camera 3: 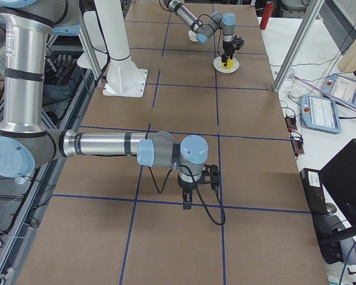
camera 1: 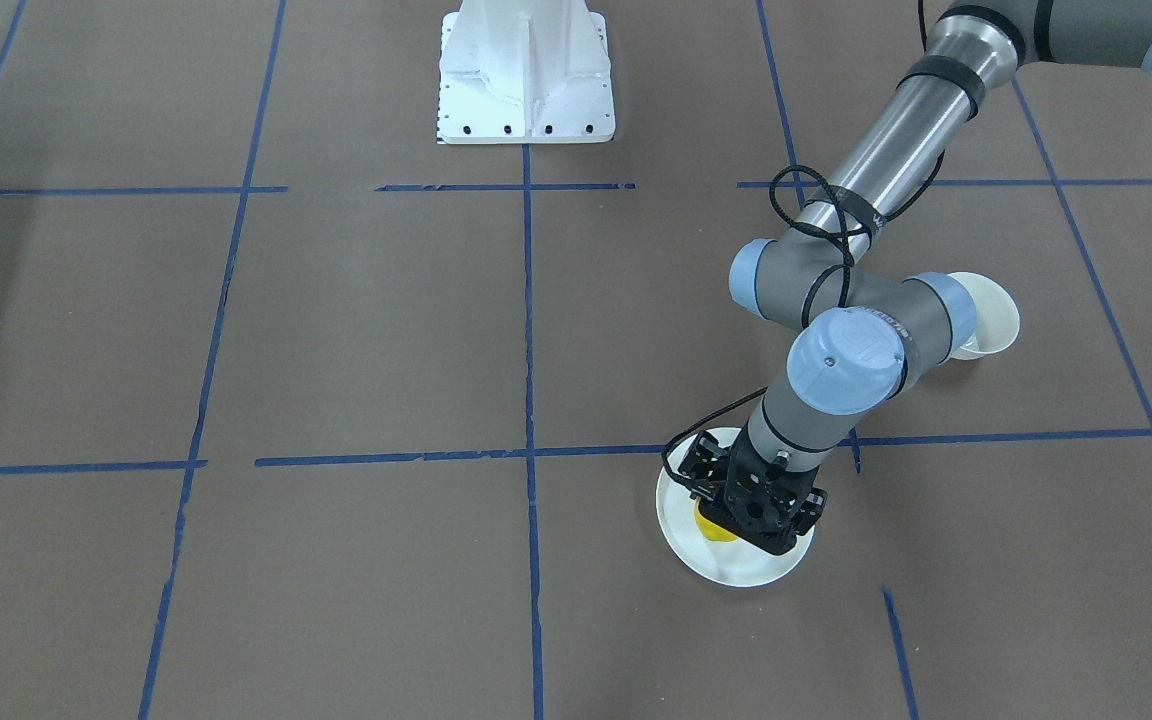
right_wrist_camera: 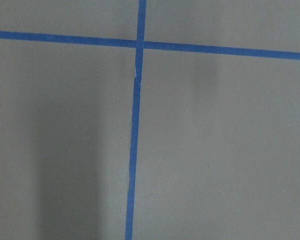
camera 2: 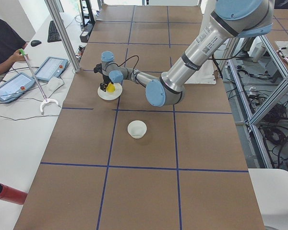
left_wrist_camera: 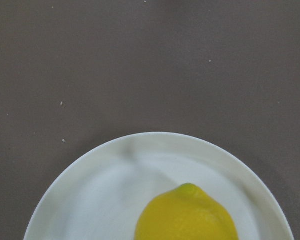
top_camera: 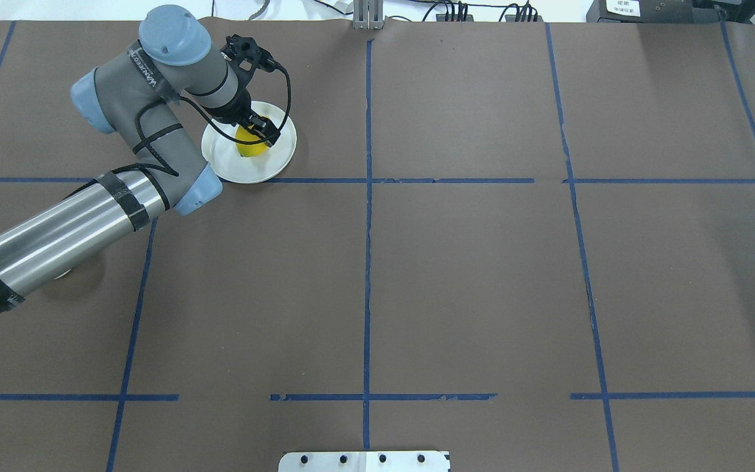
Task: Move lemon from plate to bowl
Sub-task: 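Lower the left gripper and close it around the lemon, then lift the lemon with the left gripper and carry it over the white bowl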
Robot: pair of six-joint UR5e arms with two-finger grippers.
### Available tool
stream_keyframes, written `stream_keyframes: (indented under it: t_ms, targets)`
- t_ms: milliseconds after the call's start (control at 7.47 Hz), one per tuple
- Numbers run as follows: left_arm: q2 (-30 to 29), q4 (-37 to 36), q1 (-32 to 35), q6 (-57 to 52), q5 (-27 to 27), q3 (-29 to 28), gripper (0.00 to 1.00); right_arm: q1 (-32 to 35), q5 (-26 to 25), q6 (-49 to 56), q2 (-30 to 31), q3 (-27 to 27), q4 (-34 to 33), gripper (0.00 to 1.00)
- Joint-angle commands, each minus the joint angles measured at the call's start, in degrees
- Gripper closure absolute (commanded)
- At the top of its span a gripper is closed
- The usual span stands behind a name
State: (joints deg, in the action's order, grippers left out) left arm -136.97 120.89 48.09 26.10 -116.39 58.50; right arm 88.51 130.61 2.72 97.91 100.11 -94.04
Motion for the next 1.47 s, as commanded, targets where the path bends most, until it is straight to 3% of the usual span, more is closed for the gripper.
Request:
stream_keyframes:
  t_ms: [0, 268, 402, 536, 670, 1071, 1205, 1339]
  targets:
    - [-0.3, 0.0, 0.0, 1.5, 0.0, -0.1, 0.31, 0.0, 0.0, 0.0, 0.0, 0.0, 0.0, 0.00]
    - [-0.6, -1.4, 0.6, 4.8, -0.5, 0.7, 0.64, 0.0, 0.0, 0.0, 0.0, 0.0, 0.0, 0.00]
    - [-0.5, -7.1, 2.1, 4.9, -2.1, 4.7, 0.83, 0.0, 0.0, 0.0, 0.0, 0.0, 0.0, 0.00]
    - [0.2, -19.3, 2.8, 5.1, -2.9, 13.4, 1.00, 0.0, 0.0, 0.0, 0.0, 0.0, 0.0, 0.00]
    - [4.1, -23.7, 3.8, 5.0, -2.9, 21.8, 1.00, 0.0, 0.0, 0.0, 0.0, 0.0, 0.0, 0.00]
    - [26.0, -24.0, 5.1, 4.6, -3.0, 46.1, 1.00, 0.0, 0.0, 0.0, 0.0, 0.0, 0.0, 0.00]
    - [37.4, -23.7, 5.1, 4.4, -2.7, 53.0, 1.00, 0.0, 0.0, 0.0, 0.0, 0.0, 0.0, 0.00]
    - [44.1, -23.5, 5.2, 4.5, -3.0, 54.6, 1.00, 0.0, 0.0, 0.0, 0.0, 0.0, 0.0, 0.00]
